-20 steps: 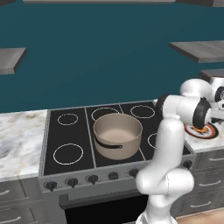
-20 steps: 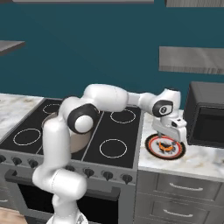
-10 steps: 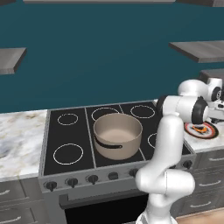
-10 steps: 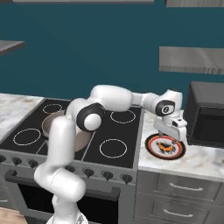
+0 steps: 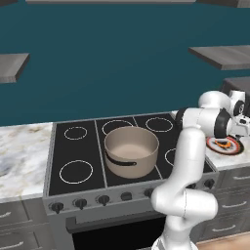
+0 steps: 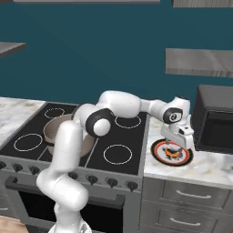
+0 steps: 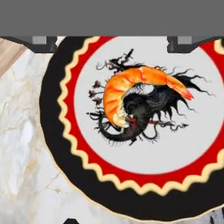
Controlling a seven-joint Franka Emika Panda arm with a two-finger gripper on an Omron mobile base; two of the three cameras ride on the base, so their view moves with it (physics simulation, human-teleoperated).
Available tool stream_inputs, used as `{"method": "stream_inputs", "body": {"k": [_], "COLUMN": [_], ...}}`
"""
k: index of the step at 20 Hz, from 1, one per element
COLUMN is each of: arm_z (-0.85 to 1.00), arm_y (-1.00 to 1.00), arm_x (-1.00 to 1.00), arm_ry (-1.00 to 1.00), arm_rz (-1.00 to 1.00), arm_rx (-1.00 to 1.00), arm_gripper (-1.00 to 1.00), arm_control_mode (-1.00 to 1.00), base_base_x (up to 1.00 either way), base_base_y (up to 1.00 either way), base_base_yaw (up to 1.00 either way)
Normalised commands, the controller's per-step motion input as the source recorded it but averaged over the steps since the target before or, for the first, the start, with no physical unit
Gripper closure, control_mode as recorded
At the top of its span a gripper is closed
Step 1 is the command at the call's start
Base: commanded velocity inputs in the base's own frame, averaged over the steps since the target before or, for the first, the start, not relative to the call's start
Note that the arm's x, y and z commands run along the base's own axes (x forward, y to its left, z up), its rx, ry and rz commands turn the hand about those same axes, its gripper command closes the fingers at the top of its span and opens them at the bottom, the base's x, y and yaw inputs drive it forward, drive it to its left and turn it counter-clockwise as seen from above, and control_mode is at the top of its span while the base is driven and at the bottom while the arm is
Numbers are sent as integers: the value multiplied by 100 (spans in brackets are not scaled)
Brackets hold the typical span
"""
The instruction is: Retrieve the frozen meat and place it in the pot on a burner. Then turn the burner on.
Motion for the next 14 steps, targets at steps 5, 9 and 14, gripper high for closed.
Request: {"method": "stream_inputs", "body": {"k": [5,9,14], "arm_z": [-11,-23,-25], "arm_y": [0,-4,-10], "arm_x": [0,2,13], "arm_ry": [0,0,0], "arm_rz": [0,0,-1], "arm_rx": [1,0,0], "arm_gripper": [-100,-100,-100], "arm_control_mode": [-100,-100,-100], "base_base_x": [0,0,0], "base_base_y": [0,0,0], "base_base_yaw": [0,0,0]}}
